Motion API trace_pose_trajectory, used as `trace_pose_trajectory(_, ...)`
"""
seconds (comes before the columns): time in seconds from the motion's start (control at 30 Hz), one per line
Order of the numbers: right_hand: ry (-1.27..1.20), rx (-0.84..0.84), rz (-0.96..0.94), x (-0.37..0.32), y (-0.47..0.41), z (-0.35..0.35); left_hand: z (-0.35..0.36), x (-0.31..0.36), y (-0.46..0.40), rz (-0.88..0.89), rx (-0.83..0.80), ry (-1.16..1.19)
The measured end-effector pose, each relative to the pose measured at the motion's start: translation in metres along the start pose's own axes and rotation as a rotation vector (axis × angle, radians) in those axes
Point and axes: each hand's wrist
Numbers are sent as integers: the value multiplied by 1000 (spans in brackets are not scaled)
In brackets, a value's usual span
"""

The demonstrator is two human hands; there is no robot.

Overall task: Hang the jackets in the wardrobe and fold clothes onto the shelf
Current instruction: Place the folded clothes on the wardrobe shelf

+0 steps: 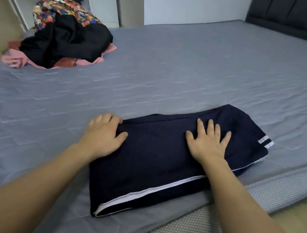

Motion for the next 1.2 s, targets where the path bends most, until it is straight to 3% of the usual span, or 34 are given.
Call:
trace_pose_trajectory(0.1,-4,36,73,4,-8,3,-4,-2,-10,23,-29,-54)
trace_pose_trajectory(0.2,-5,79,85,1,-8,11,-17,-8,-25,16,-291,287)
trace_pose_trajectory(0.27,-17,115,104,0,-9,15,-29,-9,-33,13,-362,491)
trace_pose_trajectory(0.4,-13,151,139,0,-16,15,-33,-2,-43,-43,-468,657)
trace_pose_trajectory(0.47,-5,151,132,1,-21,12,-32,2,-49,-19,-507,601)
trace_pose_trajectory(0.5,-6,152,120,2,-25,10,-29,3,-52,30,-430,551)
trace_pose_trajectory(0.57,-19,151,98,5,-32,8,-16,1,-54,102,-113,403)
trace_pose_trajectory(0.63,-17,148,84,7,-34,9,5,-1,-49,82,116,155)
trace_pose_trajectory(0.77,8,160,65,8,-37,19,44,-8,-40,132,182,-52)
trace_pose_trajectory(0.97,-3,216,65,1,-31,13,35,-17,-52,183,-74,-62)
trace_pose_trajectory(1.03,-33,264,35,-9,-24,4,23,-18,-51,183,-192,36)
trace_pose_trajectory(1.13,-93,369,-187,-44,-7,-17,-2,-21,-48,125,-348,287)
trace_pose_trajectory(1.2,-164,342,-341,-80,12,-29,-13,-22,-42,123,-382,260)
Point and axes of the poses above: each hand's wrist, its own y-axis away from the middle knuckle, its own z-axis out of the palm, x = y × z, and after that the axes turned 4 degrees about -z, right-handed
